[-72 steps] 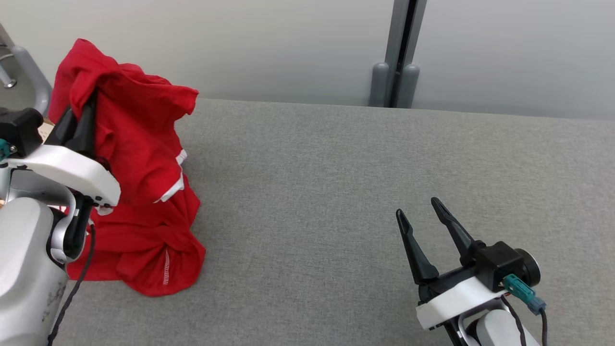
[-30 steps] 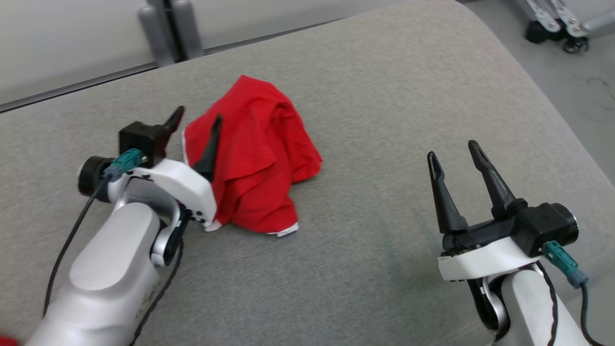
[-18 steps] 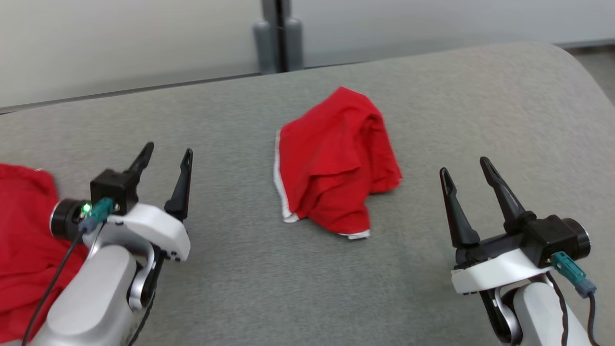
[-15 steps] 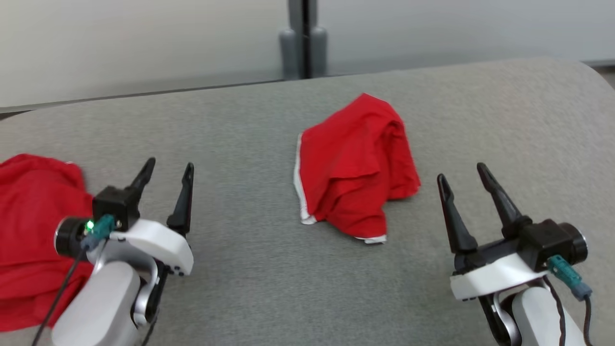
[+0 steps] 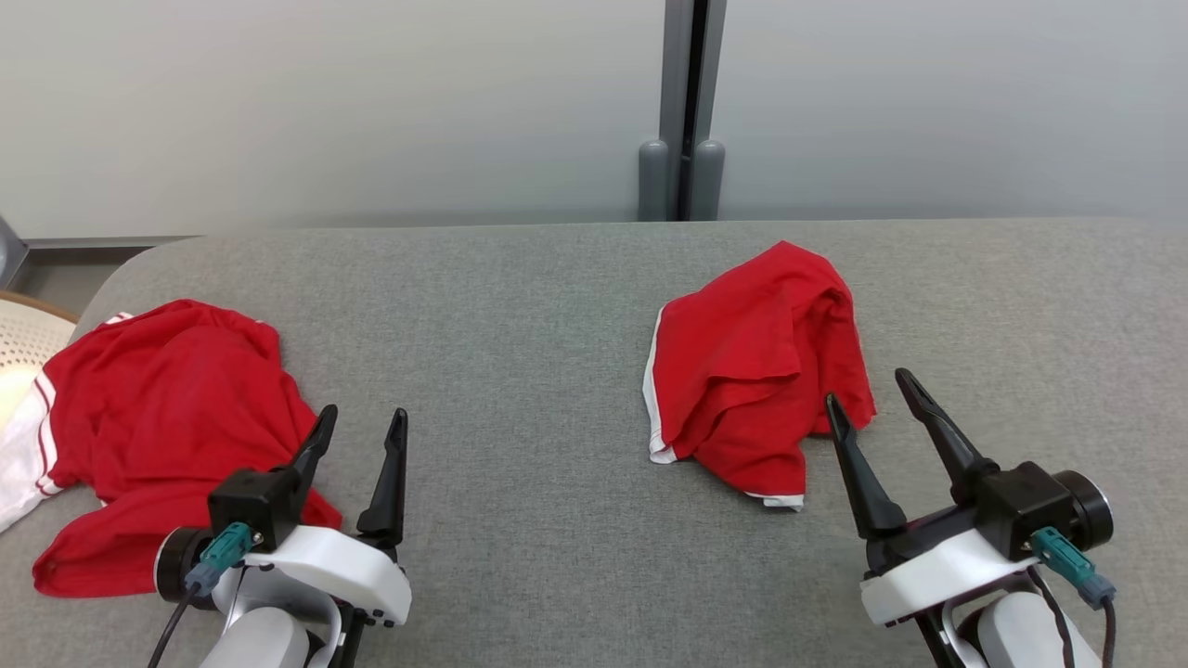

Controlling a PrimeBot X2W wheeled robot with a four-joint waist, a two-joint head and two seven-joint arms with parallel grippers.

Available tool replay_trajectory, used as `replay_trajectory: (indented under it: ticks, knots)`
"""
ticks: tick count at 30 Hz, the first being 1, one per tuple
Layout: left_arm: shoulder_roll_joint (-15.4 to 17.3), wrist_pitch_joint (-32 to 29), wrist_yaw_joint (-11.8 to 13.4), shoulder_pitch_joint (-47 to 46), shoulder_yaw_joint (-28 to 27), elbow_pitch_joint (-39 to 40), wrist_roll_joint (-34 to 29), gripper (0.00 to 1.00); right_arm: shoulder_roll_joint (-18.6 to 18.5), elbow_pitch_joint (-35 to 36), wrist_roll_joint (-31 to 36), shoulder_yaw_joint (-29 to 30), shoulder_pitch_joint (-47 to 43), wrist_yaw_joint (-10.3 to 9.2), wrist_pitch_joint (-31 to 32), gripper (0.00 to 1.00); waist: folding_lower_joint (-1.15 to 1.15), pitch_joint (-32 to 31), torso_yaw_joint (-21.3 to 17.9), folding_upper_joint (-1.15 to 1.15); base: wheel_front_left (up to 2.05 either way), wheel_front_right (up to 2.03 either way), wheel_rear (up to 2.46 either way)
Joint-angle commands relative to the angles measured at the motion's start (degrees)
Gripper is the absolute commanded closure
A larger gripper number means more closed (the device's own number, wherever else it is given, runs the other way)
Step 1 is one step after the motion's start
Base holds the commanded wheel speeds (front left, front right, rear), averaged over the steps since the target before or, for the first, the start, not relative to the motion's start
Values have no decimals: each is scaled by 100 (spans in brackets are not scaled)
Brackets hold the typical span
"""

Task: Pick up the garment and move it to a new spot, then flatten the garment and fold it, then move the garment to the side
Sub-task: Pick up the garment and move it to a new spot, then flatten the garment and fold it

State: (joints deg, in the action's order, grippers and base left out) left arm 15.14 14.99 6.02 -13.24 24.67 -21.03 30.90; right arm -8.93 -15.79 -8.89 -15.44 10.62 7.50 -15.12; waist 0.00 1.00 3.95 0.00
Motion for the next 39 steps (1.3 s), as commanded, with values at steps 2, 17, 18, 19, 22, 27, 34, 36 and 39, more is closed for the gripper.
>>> replay_trajectory:
  ticks: [2,17,18,19,22,27,34,36,39]
  knots:
    - [-78,24,-96,-13,-79,-3,-129,0,-70,-47,13,-110,128,-2,-6,0,0,47,95,0,0,0,0]
    - [-512,18,-467,-202,-399,-59,-542,0,-130,-1177,-189,22,952,-2,451,0,0,546,709,0,0,0,0]
    - [-539,18,-496,-214,-418,-75,-559,0,-129,-1261,-221,50,995,-2,456,0,0,577,741,0,0,0,0]
    - [-563,18,-512,-225,-438,-89,-579,0,-129,-1335,-238,82,1044,-2,470,0,0,612,768,0,0,0,0]
    - [-637,18,-597,-283,-488,-134,-653,0,-130,-1557,-292,72,1170,-2,495,0,0,702,851,0,0,0,0]
    - [-773,18,-686,-357,-556,-236,-781,0,-114,-1722,-437,-145,1334,-2,391,100,0,761,951,0,0,0,0]
    - [-891,18,-748,-261,-747,-310,-856,0,-8,-1491,-594,-579,1477,-2,157,100,0,484,972,0,0,0,0]
    - [-899,18,-764,-196,-801,-328,-901,0,16,-1357,-713,-809,1572,-2,141,100,0,353,974,0,0,0,0]
    - [-919,18,-791,-99,-871,-340,-926,0,81,-1085,-969,-1253,1877,-1,131,100,0,178,977,0,0,0,0]
